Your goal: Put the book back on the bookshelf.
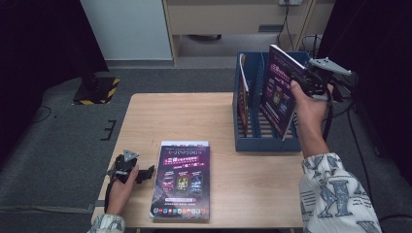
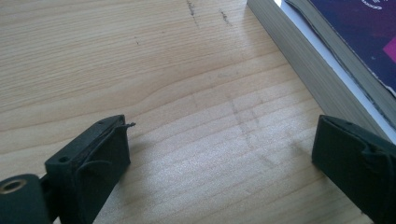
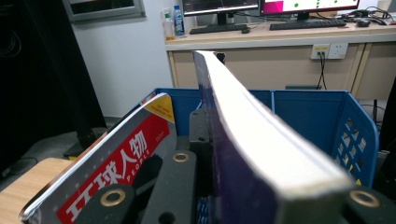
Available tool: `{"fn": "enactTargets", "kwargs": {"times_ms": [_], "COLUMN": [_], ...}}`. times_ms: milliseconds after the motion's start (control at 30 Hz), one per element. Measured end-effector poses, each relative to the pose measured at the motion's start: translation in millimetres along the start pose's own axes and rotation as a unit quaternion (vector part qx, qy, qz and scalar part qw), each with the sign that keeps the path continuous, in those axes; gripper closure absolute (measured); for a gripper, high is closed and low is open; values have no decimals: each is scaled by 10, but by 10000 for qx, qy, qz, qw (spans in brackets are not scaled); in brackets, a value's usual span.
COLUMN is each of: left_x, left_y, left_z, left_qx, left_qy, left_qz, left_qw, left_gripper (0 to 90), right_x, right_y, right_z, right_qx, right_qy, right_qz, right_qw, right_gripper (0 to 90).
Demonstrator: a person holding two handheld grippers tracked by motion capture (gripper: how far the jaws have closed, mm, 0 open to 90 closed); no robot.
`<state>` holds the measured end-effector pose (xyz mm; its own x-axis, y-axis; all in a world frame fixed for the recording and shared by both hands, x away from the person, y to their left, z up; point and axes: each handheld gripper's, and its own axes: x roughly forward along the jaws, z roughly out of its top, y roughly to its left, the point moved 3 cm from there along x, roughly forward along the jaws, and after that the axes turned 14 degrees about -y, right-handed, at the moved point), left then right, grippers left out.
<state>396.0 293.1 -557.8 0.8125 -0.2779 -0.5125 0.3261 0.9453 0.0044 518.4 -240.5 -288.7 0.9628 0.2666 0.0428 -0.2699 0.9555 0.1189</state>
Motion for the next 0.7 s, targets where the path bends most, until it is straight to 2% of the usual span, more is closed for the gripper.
{"fn": "enactTargets", "kwargs": {"times_ms": [233,467,700], "left_x": [0,3,5], "left_y": [0,-1,-1], "left_z": [0,1,2], "left_qx": [0,4,6], "left_qy": [0,4,7], "left_qz": [0,-5,-9], "left_qw": [10000,10000,10000], "left_gripper": [33,29,28], "right_x": [80,176,247], "right_y": [-15,-39,-62], "right_z": [-4,10,-25], "right_qx": [3,126,62], "right_qy": [-5,-160,-248], "right_qz": [-94,-164,-191], "right_qw": [10000,9997,9995], "right_gripper": [825,825,825]}}
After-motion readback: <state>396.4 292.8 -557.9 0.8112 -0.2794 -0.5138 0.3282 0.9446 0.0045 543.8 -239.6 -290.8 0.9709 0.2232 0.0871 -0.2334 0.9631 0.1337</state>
